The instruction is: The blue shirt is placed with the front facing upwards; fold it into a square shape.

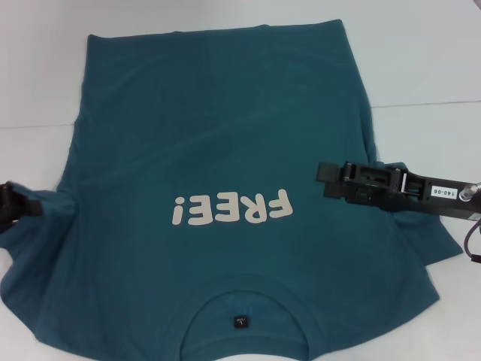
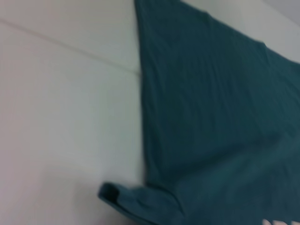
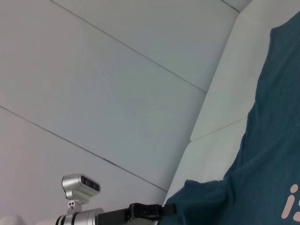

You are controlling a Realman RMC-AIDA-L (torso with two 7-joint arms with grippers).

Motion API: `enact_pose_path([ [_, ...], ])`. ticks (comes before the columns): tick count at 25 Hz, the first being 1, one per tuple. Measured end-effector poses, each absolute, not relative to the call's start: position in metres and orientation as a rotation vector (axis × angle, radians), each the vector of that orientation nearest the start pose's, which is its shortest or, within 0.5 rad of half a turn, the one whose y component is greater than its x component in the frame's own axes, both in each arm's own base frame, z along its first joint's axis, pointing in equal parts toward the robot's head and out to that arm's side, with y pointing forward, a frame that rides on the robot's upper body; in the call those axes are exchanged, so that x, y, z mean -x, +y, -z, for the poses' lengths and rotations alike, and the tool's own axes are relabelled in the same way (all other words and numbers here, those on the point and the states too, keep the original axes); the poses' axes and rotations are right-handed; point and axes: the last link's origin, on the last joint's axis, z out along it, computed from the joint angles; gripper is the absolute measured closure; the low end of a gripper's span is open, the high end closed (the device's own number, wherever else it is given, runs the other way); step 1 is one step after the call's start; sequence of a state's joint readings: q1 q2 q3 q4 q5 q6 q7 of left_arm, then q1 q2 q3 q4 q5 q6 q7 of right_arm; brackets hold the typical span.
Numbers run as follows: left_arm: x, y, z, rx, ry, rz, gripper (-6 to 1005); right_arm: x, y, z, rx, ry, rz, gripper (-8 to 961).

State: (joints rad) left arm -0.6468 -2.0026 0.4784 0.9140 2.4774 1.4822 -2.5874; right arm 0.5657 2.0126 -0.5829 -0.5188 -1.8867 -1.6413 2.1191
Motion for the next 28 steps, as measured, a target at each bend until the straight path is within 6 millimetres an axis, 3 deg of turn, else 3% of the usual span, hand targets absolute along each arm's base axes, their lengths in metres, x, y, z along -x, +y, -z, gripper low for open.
enact_pose_path([
  [6,0.282,0.386,-0.080,1.968,-1.876,0.413,989,-0.258,0.337,-0.025,2.375,1.713,-1.130,10],
  [19,0.284,0.402,-0.030,1.860,-1.940,0.460,986,-0.258,0.337,-0.025,2.370,1.713,-1.128,10],
  [24,0.269,0.401,-0.022,1.980,-1.908,0.518,985,-0.259,0.337,-0.026,2.366,1.718,-1.127,10],
  [28,0.257,0.397,-0.020,2.082,-1.888,0.568,884,-0.260,0.337,-0.026,2.360,1.718,-1.127,10],
])
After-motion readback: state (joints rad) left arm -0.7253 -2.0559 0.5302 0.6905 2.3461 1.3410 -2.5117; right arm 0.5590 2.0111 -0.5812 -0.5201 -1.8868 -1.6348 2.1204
